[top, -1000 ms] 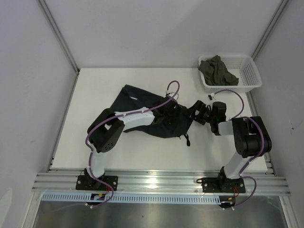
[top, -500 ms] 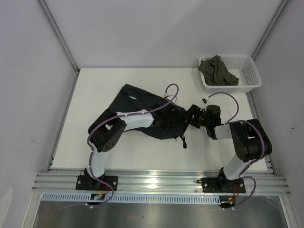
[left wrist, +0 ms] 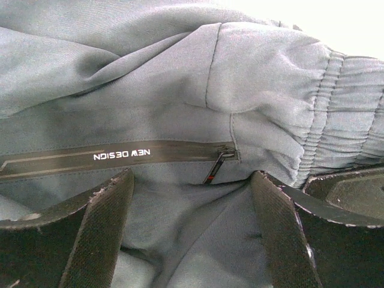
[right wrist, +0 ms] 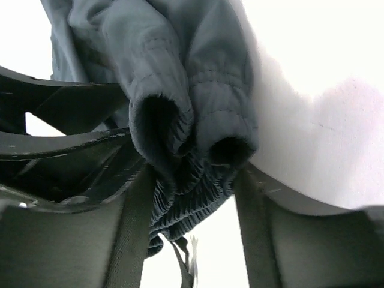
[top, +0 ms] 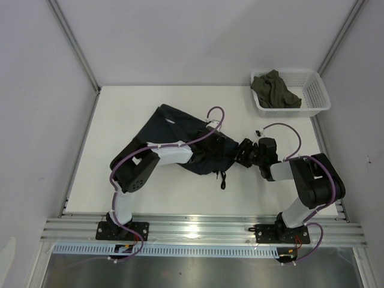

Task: Fold and stack the shorts
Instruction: Fold the shorts

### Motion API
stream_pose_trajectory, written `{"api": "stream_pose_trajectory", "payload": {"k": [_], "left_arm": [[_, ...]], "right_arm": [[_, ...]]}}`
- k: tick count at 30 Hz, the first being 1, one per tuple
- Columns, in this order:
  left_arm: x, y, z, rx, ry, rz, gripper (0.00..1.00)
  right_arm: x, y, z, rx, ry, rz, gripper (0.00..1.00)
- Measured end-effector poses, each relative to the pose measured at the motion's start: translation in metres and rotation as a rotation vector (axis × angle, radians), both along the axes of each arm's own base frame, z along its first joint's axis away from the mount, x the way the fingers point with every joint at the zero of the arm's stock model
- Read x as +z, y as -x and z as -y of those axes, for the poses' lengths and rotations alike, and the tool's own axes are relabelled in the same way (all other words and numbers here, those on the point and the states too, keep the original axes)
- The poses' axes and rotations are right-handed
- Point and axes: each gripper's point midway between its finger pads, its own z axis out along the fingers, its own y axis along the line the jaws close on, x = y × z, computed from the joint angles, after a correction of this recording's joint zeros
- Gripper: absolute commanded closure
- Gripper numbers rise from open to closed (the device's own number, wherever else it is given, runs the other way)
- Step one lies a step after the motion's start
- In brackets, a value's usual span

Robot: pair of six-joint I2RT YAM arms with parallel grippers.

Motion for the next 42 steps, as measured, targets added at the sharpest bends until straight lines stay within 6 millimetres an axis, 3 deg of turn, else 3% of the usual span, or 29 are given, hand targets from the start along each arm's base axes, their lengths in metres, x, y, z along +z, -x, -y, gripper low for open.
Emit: {"api": "stream_pose_trajectory", "payload": {"k": [4,8,15,18,21,24,31,34,39,42], "left_arm": [[0.001,0.001,-0.001,-0.001,0.009,0.005,0.19],[0.002,0.006,-0.002,-0.008,0.019,0.001,0.15],[0.019,0.022,-0.022,-0.014,0.006,-0.034,0.11],[0.051,0.021,-0.035,-0.002,0.040,-0.016,0.10],[0.090,0.008,-0.048,0.036,0.098,0.045,0.10],[0.112,0.000,-0.064,0.071,0.142,0.093,0.09],[0.097,-0.013,-0.098,0.143,0.127,0.070,0.09],[0.084,-0.037,-0.116,0.200,0.113,0.040,0.09],[0.060,-0.084,-0.159,0.322,0.094,-0.014,0.08],[0.060,-0.103,-0.179,0.371,0.094,-0.030,0.09]], "right_arm": [[-0.007,0.006,0.000,-0.008,-0.007,-0.047,0.77],[-0.014,0.010,0.001,-0.007,0.017,-0.112,1.00],[-0.006,0.006,0.017,0.009,0.168,-0.201,1.00],[0.001,0.016,0.031,0.008,0.231,-0.245,1.00],[0.006,0.031,0.041,0.011,0.262,-0.290,1.00],[0.008,0.051,0.047,0.020,0.282,-0.348,1.00],[0.019,0.082,0.061,0.016,0.328,-0.398,1.00],[0.017,0.090,0.065,0.006,0.335,-0.404,1.00],[-0.002,0.108,0.067,-0.005,0.322,-0.447,1.00],[-0.004,0.108,0.066,-0.011,0.314,-0.443,1.00]]}}
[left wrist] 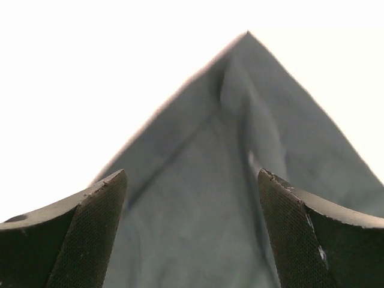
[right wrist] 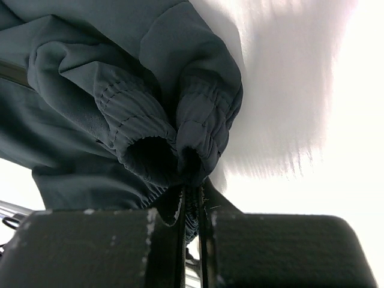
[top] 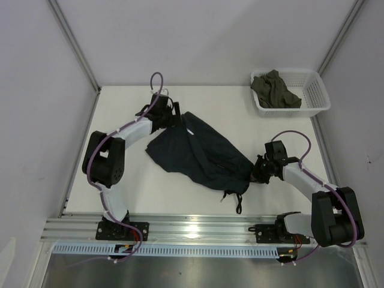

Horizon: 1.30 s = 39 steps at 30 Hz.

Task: Fold and stack the shorts
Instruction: Fold the shorts

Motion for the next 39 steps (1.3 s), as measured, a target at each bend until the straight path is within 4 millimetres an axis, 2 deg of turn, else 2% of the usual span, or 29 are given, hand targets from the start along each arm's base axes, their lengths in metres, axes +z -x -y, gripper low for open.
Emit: {"api": "stream_pose_trajectory", "payload": {"k": [3,7,11,14,20,23,25,26,28,30,35,39], "left_arm": [[0.010,-0.025,-0.010,0.029,0.020,0.012,0.11],[0.017,-0.048,-0.005,0.018,0.059,0.029,0.12],[0.013,-0.057,0.013,-0.039,0.118,0.010,0.12],[0.002,-0.059,0.024,-0.075,0.155,-0.024,0.15],[-0.019,-0.059,0.037,-0.109,0.196,-0.080,0.22],[-0.026,-0.062,0.042,-0.117,0.218,-0.100,0.33],[-0.028,-0.066,0.045,-0.118,0.229,-0.105,0.44],[-0.030,-0.067,0.047,-0.118,0.233,-0.108,0.54],[-0.033,-0.070,0.048,-0.111,0.243,-0.115,0.60],[-0.035,-0.072,0.049,-0.104,0.247,-0.120,0.73],[-0.038,-0.083,0.045,-0.074,0.238,-0.122,0.81],[-0.033,-0.098,0.038,-0.044,0.220,-0.104,0.82]], "right_arm": [[0.001,-0.003,-0.001,0.001,-0.004,0.017,1.00],[0.001,-0.005,-0.002,0.001,-0.006,0.027,1.00],[0.000,-0.008,-0.002,0.002,-0.007,0.033,1.00],[-0.002,-0.010,-0.004,0.005,-0.015,0.034,1.00],[-0.002,-0.015,-0.008,0.012,-0.033,0.043,1.00],[-0.002,-0.017,-0.009,0.014,-0.037,0.047,1.00],[-0.002,-0.017,-0.009,0.014,-0.039,0.047,1.00],[-0.002,-0.017,-0.010,0.015,-0.040,0.047,1.00],[-0.002,-0.017,-0.010,0.015,-0.040,0.047,1.00],[-0.002,-0.017,-0.010,0.014,-0.040,0.048,1.00],[-0.002,-0.018,-0.010,-0.010,-0.058,0.082,1.00],[-0.003,-0.014,-0.009,-0.055,-0.079,0.135,1.00]]}}
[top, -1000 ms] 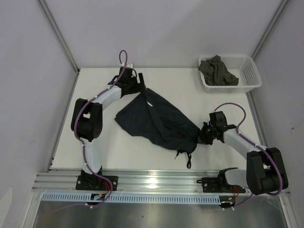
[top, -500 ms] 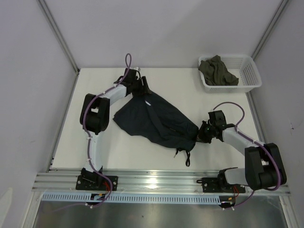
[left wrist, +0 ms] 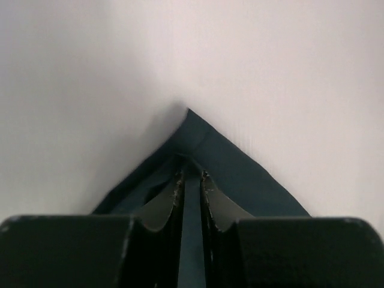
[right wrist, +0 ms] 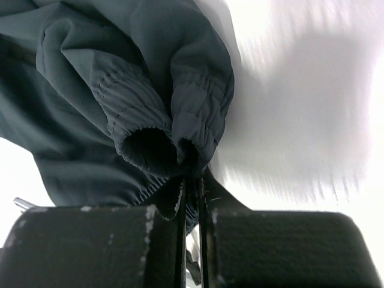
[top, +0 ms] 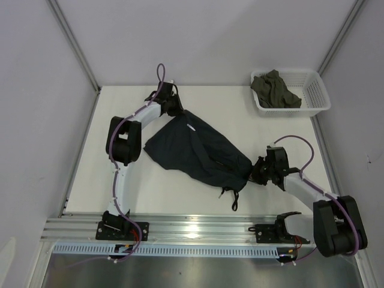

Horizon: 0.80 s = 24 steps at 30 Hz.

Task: Fold and stack the shorts
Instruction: Fold the shorts

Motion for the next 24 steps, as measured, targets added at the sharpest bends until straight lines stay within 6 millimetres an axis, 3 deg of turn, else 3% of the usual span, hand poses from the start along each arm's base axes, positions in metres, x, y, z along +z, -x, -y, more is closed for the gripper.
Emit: {"api": "stream_pose_trajectory", "payload": {"k": [7,9,10,11,15,20,23,24], "left_arm": [[-0.002,-0.008,-0.023,0.061,-0.036,-0.006,0.82],[-0.002,-0.008,-0.027,0.069,-0.040,-0.009,0.78],[-0.003,-0.009,-0.028,0.072,-0.041,-0.009,0.72],[-0.003,-0.009,-0.029,0.072,-0.041,-0.009,0.58],[-0.004,-0.006,-0.027,0.066,-0.032,-0.013,0.35],[-0.001,0.026,-0.016,0.004,-0.060,-0.043,0.20],[0.025,0.062,0.005,-0.061,-0.082,-0.020,0.18],[0.034,0.075,0.020,-0.098,-0.081,-0.008,0.18]], "right_arm": [[0.006,0.008,0.018,-0.136,0.000,0.086,1.00],[0.007,0.008,0.023,-0.163,0.004,0.102,1.00],[0.007,0.007,0.025,-0.174,0.005,0.105,1.00],[0.006,0.007,0.026,-0.179,0.009,0.103,1.00],[-0.001,0.008,0.027,-0.187,0.019,0.078,1.00],[-0.002,0.001,0.026,-0.185,0.022,0.073,1.00],[-0.002,-0.005,0.025,-0.183,0.024,0.069,1.00],[-0.002,-0.005,0.025,-0.183,0.025,0.068,1.00]]}}
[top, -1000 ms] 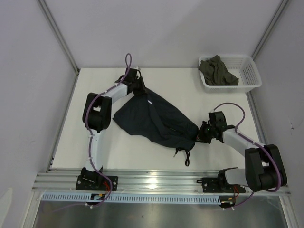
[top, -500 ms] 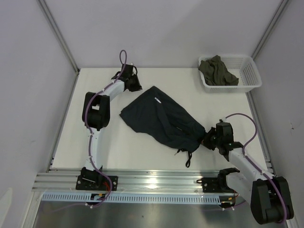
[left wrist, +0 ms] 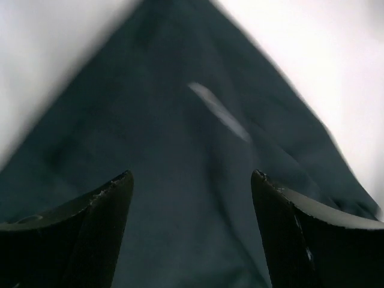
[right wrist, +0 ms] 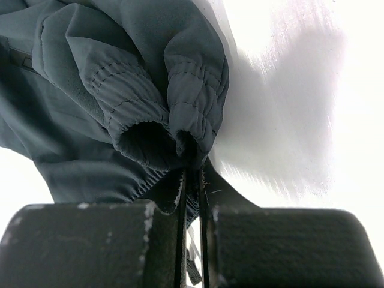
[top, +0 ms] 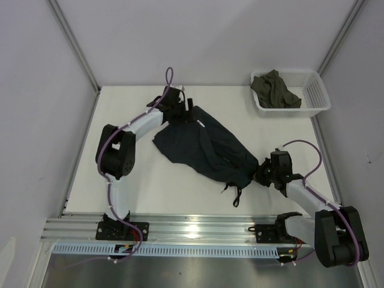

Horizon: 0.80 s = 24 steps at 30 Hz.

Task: Fold and stack the shorts
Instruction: Fold the shorts

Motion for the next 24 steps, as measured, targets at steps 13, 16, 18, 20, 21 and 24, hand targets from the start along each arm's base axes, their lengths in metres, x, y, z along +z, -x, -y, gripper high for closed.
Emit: {"api": "stream_pose_trajectory", "payload": {"k": [13,16,18,20,21,24], "left_arm": [[0.072,0.086,0.095,-0.239,0.078,0.083,0.25],[0.056,0.091,0.100,-0.222,0.110,0.023,0.23],[0.043,0.097,0.100,-0.199,0.126,-0.026,0.23],[0.036,0.099,0.103,-0.179,0.146,-0.060,0.23],[0.034,0.099,0.106,-0.172,0.159,-0.069,0.23],[0.029,0.096,0.114,-0.156,0.187,-0.084,0.24]], "right_arm": [[0.001,-0.002,-0.001,0.009,0.014,0.002,1.00],[0.000,-0.002,-0.001,0.008,0.016,0.002,1.00],[0.000,-0.002,-0.001,0.008,0.017,0.002,1.00],[0.000,-0.002,-0.001,0.008,0.016,0.002,1.00],[0.000,-0.002,-0.001,0.008,0.016,0.002,1.00],[0.000,-0.002,-0.001,0.008,0.017,0.002,1.00]]}}
